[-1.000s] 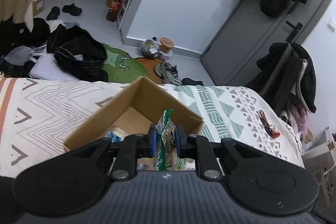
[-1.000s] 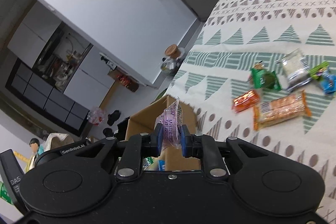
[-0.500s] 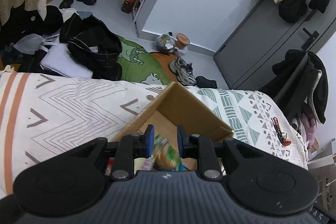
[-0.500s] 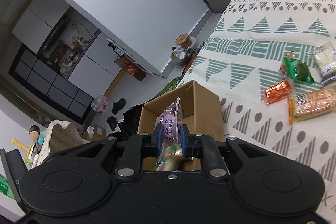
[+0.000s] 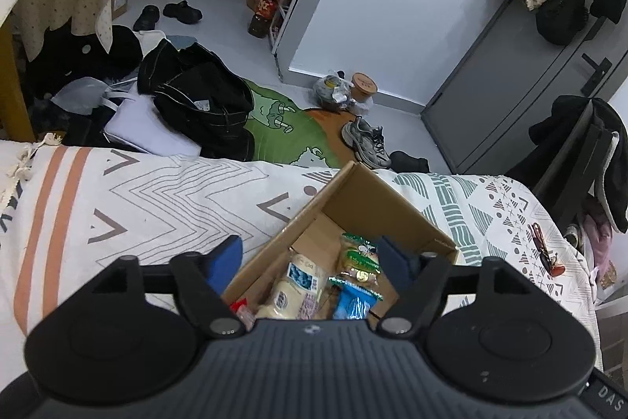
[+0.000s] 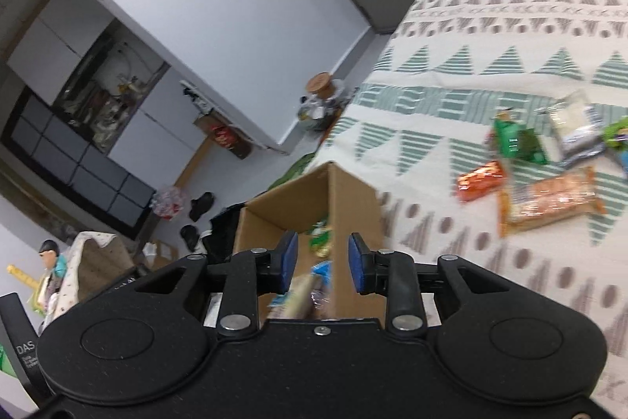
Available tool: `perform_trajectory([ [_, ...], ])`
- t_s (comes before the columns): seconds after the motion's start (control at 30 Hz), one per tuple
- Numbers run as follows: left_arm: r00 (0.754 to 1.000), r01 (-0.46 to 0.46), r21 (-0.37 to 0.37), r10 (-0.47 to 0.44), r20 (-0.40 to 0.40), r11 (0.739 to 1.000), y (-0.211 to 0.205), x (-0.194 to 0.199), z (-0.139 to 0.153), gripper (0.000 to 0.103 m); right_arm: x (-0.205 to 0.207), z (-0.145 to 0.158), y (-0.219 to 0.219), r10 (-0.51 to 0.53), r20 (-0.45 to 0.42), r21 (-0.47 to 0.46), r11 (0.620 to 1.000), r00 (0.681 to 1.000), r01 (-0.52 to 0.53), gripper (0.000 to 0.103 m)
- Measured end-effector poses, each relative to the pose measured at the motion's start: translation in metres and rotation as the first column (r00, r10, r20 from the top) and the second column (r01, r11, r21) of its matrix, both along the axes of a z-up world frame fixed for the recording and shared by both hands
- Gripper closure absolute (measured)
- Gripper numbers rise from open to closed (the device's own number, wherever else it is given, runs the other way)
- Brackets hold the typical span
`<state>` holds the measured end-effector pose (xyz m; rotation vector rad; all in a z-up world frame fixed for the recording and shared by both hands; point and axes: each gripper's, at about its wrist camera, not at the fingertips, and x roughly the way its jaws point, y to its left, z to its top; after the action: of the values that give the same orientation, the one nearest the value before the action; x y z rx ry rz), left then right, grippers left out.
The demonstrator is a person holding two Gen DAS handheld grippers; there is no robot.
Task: Organize snacks
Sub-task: 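Release the green packet into the box with the left tool while the right drops the purple candy, then move both open tools back over the remaining snacks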
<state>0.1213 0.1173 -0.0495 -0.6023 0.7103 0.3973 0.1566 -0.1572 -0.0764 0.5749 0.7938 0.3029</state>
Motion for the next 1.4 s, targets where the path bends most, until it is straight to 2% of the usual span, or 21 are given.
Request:
perform_trajectory([
  [0.1,1.0,-0.012,-0.001,0.012,-0.028,1.0,-0.005,-0.002,0.001,0.019,-0.006,0.006,-0.01,-0.017,-0.004,-0.037,0.999,1.0,0.017,0.06],
  [0.23,0.999,-0.004,0.004,0.005,-0.036,1.0,-0.016,-0.005,0.004,0.017,-0.013,0.013,-0.023,-0.039,-0.005,-0.074,0.997,0.999,0.038,0.054],
  [0.33,0.999,0.017,0.011,-0.016,-0.028,1.0,-0.026,-0.007,0.008,0.017,-0.019,0.019,-0.032,-0.062,-0.003,-0.108,0.992,0.998,0.062,0.041],
  [0.4,0.999,0.031,0.009,-0.03,-0.026,0.999,-0.033,-0.007,0.009,0.017,-0.023,0.025,-0.041,-0.082,0.0,-0.122,0.989,0.997,0.081,0.027],
  [0.6,0.996,0.084,0.018,-0.084,-0.029,0.996,-0.06,-0.009,0.011,0.016,-0.033,0.038,-0.067,-0.151,0.024,-0.211,0.965,0.988,0.153,0.014],
  [0.87,0.983,0.178,0.093,-0.173,-0.061,0.98,-0.102,-0.012,0.018,0.009,-0.043,0.045,-0.098,-0.189,0.038,-0.257,0.947,0.981,0.193,0.011],
  [1.17,0.966,0.255,0.104,-0.248,-0.076,0.961,-0.141,-0.01,0.019,0.008,-0.047,0.054,-0.123,-0.158,0.062,-0.33,0.929,0.985,0.17,0.002],
  [1.4,0.947,0.32,0.115,-0.312,-0.082,0.94,-0.172,-0.001,0.017,0.008,-0.041,0.054,-0.158,-0.181,0.056,-0.335,0.923,0.982,0.189,0.002],
])
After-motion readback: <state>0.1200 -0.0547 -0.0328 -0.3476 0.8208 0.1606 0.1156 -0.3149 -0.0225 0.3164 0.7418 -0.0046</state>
